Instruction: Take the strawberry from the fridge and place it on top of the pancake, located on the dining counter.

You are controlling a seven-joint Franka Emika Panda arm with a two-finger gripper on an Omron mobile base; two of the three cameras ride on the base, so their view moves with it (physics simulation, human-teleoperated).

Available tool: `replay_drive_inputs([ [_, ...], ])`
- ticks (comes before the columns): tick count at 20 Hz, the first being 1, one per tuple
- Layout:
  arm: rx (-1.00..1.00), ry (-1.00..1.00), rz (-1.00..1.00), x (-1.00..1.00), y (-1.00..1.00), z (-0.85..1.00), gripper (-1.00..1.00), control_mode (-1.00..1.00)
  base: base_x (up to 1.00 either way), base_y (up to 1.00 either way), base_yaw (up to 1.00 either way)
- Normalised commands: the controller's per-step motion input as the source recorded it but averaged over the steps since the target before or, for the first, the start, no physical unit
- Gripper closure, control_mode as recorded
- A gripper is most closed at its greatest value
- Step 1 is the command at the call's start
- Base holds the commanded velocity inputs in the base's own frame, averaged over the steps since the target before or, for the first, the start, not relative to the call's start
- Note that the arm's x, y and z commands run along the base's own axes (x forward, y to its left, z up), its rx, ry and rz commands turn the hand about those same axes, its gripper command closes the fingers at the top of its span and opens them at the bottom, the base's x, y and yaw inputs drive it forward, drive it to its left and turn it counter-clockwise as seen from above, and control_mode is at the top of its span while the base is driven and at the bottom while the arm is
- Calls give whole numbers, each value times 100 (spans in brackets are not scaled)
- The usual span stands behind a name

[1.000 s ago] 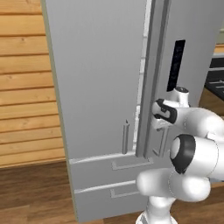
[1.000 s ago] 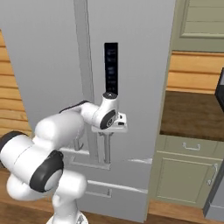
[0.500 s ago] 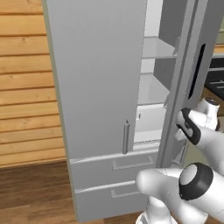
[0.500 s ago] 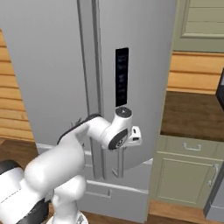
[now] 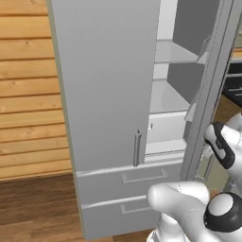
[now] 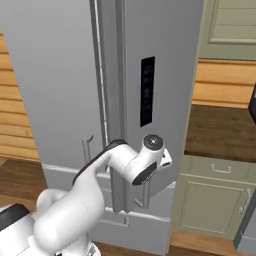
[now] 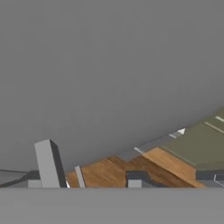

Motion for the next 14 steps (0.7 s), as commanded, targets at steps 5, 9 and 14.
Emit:
replay_drive_inputs([
  [5, 22, 0, 0, -50, -100, 0, 100, -100, 0, 0, 0],
  [9, 14, 0, 0, -58, -100, 43, -100, -100, 0, 0, 0],
  [14, 5, -6, 0, -100, -49, 90, -100, -100, 0, 0, 0],
])
